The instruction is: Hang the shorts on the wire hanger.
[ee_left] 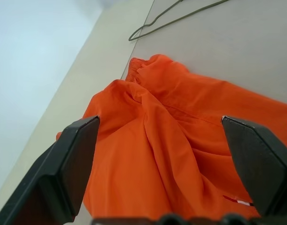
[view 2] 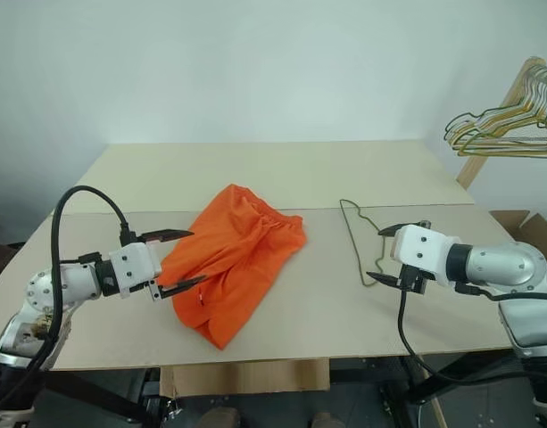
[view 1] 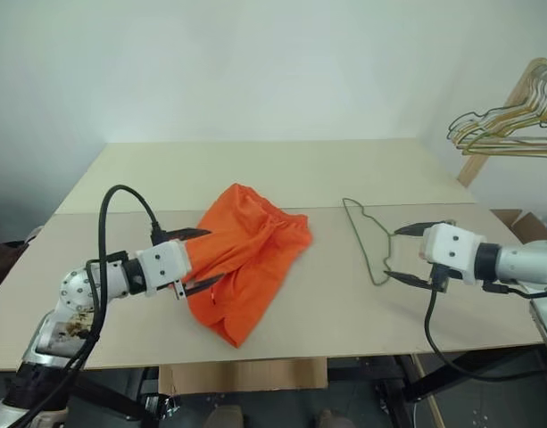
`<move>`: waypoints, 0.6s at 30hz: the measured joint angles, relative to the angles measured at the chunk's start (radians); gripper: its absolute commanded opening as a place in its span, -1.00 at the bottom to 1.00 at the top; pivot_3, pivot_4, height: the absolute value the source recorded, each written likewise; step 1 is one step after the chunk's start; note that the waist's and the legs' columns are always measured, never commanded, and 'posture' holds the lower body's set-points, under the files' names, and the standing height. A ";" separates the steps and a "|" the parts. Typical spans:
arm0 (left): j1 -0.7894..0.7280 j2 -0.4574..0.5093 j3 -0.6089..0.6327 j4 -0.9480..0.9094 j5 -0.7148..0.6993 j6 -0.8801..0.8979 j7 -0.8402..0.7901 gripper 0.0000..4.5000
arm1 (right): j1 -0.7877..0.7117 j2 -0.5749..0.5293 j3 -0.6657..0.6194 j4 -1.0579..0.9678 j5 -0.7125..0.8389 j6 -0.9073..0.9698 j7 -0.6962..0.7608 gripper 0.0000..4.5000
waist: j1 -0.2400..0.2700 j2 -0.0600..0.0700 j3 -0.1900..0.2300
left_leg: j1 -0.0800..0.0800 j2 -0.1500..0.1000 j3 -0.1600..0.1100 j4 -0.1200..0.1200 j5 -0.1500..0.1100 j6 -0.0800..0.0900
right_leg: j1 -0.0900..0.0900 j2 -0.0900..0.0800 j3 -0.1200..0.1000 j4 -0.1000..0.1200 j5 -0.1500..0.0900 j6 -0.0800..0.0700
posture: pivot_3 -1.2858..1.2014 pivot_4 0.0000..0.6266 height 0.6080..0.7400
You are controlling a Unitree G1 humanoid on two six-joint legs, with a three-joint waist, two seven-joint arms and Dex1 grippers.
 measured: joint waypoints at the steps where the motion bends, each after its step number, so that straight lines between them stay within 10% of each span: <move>1: 0.000 0.002 0.002 -0.002 0.000 0.001 0.000 1.00 | -0.005 0.000 0.005 0.000 0.000 -0.002 0.000 0.98 | 0.000 0.000 0.000 | 0.000 0.000 0.000 0.000 0.000 0.000 | 0.000 0.000 0.000 0.000 0.000 0.000 | 0.14 -1.00 1.00; 18: 0.011 0.019 0.008 -0.016 -0.007 0.029 0.004 1.00 | -0.071 0.011 0.060 0.065 -0.027 -0.058 0.014 0.98 | -0.006 0.000 0.000 | 0.000 0.000 0.000 0.000 0.000 0.000 | 0.000 0.000 0.000 0.000 0.000 0.000 | 0.12 -1.00 1.00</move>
